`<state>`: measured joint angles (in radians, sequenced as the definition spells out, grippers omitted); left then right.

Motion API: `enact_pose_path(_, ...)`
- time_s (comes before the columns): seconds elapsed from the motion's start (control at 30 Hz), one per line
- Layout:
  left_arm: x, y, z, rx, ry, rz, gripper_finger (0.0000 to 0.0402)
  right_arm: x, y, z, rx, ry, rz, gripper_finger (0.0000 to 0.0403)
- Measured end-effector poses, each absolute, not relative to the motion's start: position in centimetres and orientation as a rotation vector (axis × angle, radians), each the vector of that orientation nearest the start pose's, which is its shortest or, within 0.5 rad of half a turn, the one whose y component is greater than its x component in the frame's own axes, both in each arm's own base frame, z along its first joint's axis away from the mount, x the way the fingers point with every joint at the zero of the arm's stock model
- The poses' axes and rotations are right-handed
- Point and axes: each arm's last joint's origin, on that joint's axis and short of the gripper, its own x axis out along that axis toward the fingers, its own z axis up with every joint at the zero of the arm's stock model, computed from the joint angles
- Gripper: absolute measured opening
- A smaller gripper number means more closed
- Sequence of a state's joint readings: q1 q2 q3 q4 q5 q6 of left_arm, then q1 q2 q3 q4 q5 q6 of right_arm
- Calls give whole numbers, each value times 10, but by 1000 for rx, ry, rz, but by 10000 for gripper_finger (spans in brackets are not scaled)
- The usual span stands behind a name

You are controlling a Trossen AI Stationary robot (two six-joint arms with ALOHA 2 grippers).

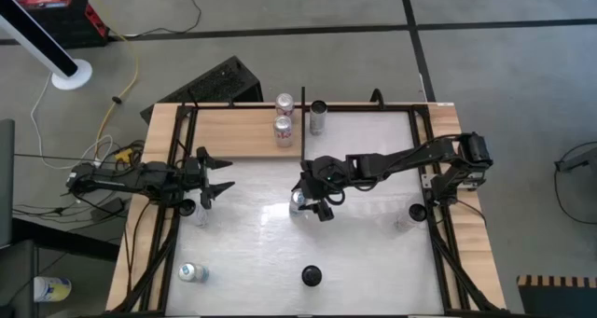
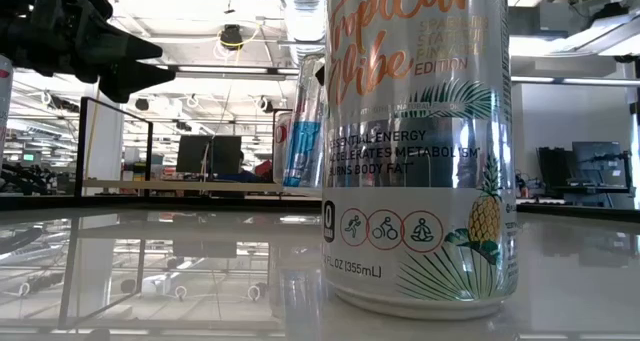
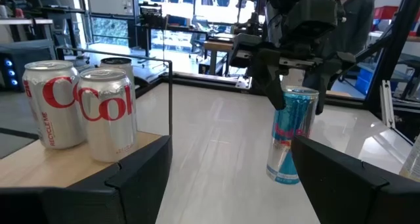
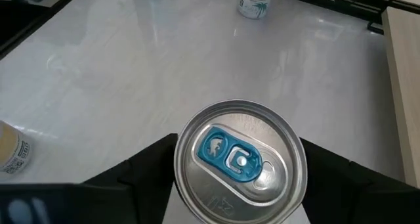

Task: Place canned beverage on shelf
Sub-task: Put the top blue soda can on the shelf

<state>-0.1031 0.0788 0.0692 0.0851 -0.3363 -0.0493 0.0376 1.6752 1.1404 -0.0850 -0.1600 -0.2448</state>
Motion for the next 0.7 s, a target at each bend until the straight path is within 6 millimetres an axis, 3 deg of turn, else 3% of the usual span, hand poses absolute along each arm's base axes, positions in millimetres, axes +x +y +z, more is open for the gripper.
enact_pose_path(0.17, 98, 0, 189, -66, -80, 232, 300, 367, 19, 239, -187, 583, 264, 343)
enact_pose_path(0.43, 98, 0, 189, -71, -81, 232, 300, 368, 18, 241, -189, 578, 262, 345)
enact_pose_path(0.7, 99, -1, 199, -66, -174, 210, 300, 362, 18, 282, -186, 601, 247, 340)
